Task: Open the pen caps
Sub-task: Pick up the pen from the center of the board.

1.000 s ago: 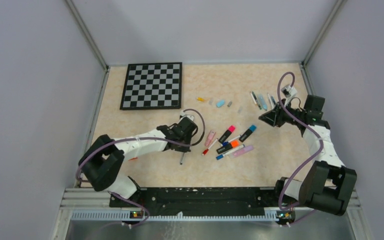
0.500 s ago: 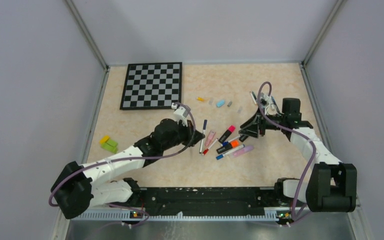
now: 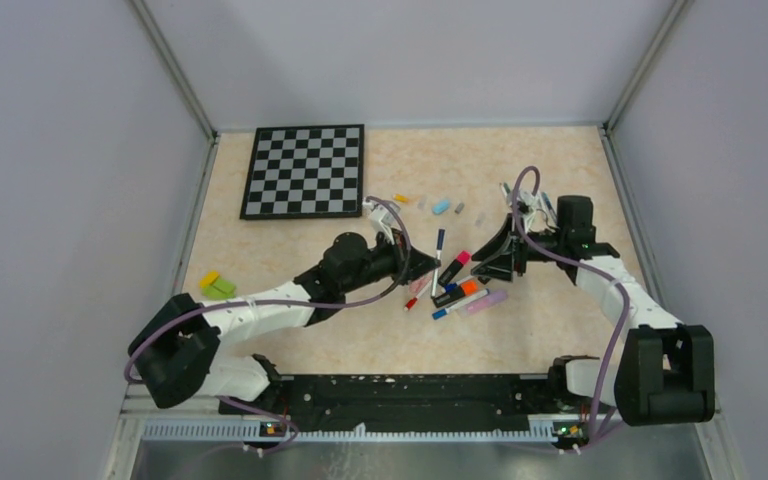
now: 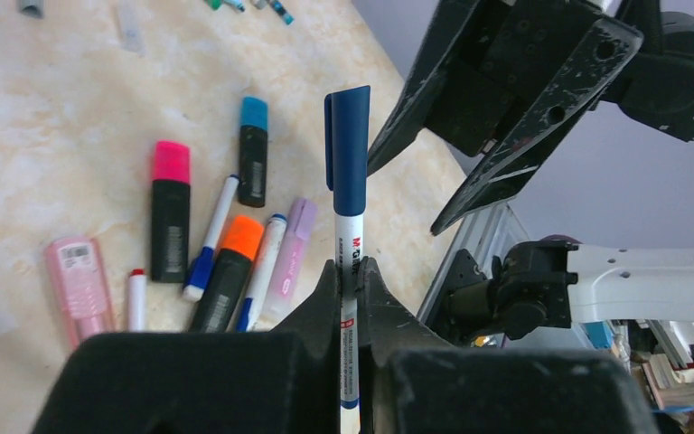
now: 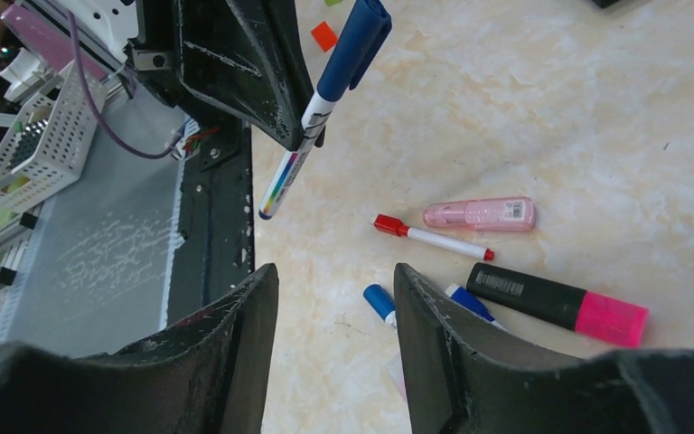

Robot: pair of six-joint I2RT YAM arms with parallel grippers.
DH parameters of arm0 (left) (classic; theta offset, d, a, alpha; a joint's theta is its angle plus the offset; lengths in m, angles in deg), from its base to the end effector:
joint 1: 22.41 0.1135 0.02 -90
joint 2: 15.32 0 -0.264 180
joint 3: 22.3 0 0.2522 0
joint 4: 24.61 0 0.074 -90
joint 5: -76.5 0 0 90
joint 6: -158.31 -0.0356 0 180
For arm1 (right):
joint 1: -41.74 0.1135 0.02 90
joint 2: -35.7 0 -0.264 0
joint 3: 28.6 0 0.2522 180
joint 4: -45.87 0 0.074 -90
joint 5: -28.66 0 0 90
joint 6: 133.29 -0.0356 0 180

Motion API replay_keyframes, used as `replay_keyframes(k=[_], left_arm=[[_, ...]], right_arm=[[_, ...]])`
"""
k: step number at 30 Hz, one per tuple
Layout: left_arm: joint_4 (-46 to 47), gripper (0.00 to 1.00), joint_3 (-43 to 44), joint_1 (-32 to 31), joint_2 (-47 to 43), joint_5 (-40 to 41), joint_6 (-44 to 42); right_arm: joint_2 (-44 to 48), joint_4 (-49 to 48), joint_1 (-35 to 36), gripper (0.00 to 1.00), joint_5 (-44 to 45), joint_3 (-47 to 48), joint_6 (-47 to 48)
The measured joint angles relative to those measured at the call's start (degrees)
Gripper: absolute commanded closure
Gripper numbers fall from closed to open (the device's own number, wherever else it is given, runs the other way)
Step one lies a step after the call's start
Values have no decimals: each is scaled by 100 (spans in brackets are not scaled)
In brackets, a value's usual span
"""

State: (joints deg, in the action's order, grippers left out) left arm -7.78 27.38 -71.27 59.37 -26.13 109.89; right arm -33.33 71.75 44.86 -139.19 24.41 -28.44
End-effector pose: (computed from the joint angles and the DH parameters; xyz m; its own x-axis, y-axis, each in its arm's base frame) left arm 0.1826 -0.2209 0.2460 -0.6522 -0.2377 -0.7198 0.5941 0.4294 -0.6802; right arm 0.2263 0.0472 0.2360 -0.4554 -0.0788 -0.8868 -0.8843 0.1555 0.4403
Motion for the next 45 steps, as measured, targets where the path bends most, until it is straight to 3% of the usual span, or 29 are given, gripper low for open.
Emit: replay_keyframes(k=[16, 45], left_arm=[[730, 100, 439, -431, 796, 131, 48], [1156, 100, 590, -555, 1019, 378, 48]], right_arm=[[4, -400, 92, 50, -201, -101, -407], [4, -573, 136, 50, -232, -101, -553]])
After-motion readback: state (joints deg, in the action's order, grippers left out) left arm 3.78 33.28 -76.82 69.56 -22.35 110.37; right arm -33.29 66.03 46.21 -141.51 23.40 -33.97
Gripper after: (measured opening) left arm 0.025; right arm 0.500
